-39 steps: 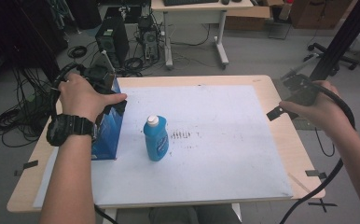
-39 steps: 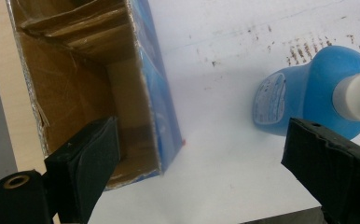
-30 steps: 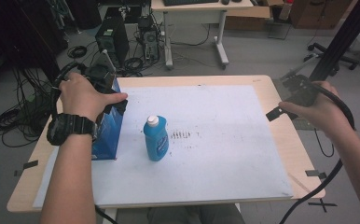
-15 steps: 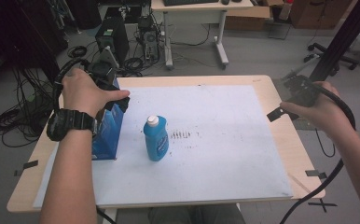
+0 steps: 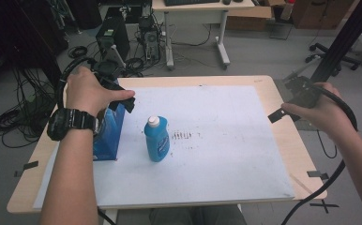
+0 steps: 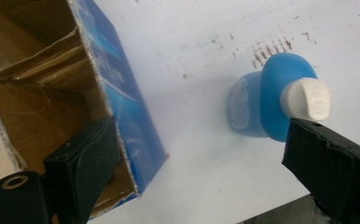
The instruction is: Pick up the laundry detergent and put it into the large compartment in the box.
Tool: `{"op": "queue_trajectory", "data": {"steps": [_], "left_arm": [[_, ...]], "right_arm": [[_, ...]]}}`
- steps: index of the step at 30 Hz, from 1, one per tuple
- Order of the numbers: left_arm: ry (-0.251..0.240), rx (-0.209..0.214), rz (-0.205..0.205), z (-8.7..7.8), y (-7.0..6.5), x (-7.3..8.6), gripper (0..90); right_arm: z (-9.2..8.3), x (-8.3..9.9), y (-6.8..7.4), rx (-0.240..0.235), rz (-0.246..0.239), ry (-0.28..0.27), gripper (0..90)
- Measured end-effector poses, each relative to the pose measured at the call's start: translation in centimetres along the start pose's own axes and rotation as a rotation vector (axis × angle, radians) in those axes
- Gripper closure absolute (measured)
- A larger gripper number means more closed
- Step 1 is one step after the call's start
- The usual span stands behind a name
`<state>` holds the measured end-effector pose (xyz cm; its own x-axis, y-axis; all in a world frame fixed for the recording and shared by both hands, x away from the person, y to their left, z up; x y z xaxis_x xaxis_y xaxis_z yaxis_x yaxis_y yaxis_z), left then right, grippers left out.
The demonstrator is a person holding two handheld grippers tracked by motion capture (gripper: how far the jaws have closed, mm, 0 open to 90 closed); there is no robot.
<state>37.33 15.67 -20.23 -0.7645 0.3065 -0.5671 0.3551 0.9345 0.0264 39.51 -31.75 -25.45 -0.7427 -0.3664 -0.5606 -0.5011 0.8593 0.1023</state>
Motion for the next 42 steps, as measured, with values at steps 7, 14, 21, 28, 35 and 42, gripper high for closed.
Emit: {"op": "queue_trajectory", "data": {"steps": [7, 14, 21, 28, 35, 42], "left_arm": [[0.011, 0.029, 0.036, 0.4, -1.0, -0.3, 10.9], [0.019, 0.048, 0.058, 0.7, -1.8, -0.6, 10.8], [0.033, 0.075, 0.086, 1.1, -3.0, -1.0, 10.8], [0.041, 0.080, 0.096, 1.3, -3.7, -1.2, 10.6], [0.056, 0.087, 0.110, 1.7, -4.7, -1.4, 10.6], [0.067, 0.086, 0.102, 2.0, -5.7, -1.6, 11.0]], "right_arm": [[-0.1, 0.1, 0.0, 0.000, -0.001, -0.002, 13.9], [-0.3, 0.2, -0.1, 0.003, 0.001, -0.003, 13.9], [-0.2, 0.4, -0.3, 0.002, 0.009, -0.005, 13.9], [-0.3, 0.6, -0.5, 0.003, 0.016, -0.006, 13.9], [-0.2, 0.7, -0.7, 0.000, 0.018, -0.006, 13.9], [-0.2, 0.7, -0.7, -0.001, 0.019, -0.009, 13.9]]}}
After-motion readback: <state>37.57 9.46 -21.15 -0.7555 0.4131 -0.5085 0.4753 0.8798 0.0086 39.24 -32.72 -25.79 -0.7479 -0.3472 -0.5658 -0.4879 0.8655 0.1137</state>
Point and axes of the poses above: each handheld gripper's, and its own axes: z roughly forward along the jaws, x roughly out of its underside, y roughly to its left, the point moved 2 cm from there along z, roughly forward along the jaws, and after that the axes turned 15 degrees about -y, right-handed, at the moved point
